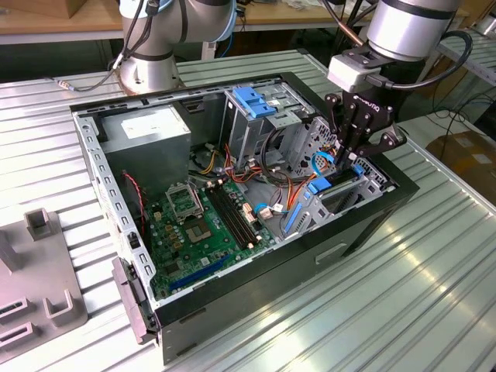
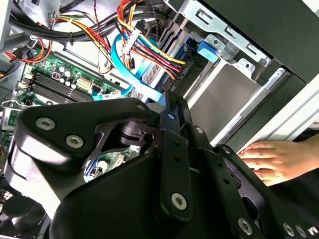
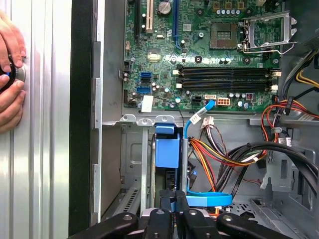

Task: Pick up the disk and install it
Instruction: 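Insert the second disk wire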

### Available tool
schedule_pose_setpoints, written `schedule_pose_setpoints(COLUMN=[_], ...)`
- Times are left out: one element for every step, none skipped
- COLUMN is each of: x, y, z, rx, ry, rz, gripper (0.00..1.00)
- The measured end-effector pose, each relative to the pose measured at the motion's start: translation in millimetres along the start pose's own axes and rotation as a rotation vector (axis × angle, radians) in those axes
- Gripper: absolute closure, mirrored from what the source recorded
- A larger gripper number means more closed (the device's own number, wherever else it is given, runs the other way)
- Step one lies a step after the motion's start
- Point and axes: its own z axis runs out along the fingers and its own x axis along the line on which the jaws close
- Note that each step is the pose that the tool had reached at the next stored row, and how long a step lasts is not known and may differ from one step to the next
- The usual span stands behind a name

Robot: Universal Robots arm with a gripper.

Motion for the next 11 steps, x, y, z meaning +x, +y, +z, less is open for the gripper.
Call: schedule_pose_setpoints(x=[0.0,0.0,0.0,0.0,0.0,0.0,0.0,0.1,0.4,0.8,1.5], y=[0.0,0.0,0.0,0.0,0.0,0.0,0.1,0.1,0.1,0.1,0.1], z=[0.0,0.0,0.0,0.0,-0.1,-0.1,0.0,0.2,0.4,0.6,0.9], rx=[0.0000,0.0000,0.0001,0.0001,0.0002,0.0002,0.0003,0.0006,0.0010,0.0014,0.0021], ry=[0.0000,0.0000,0.0000,-0.0004,-0.0021,-0.0053,-0.0103,-0.0169,-0.0221,-0.0271,-0.0323], rz=[0.000,0.000,0.000,0.000,0.000,0.000,0.000,0.000,0.001,0.001,0.001], gripper=[0.84,0.84,0.84,0.84,0.84,0.84,0.84,0.84,0.84,0.84,0.84])
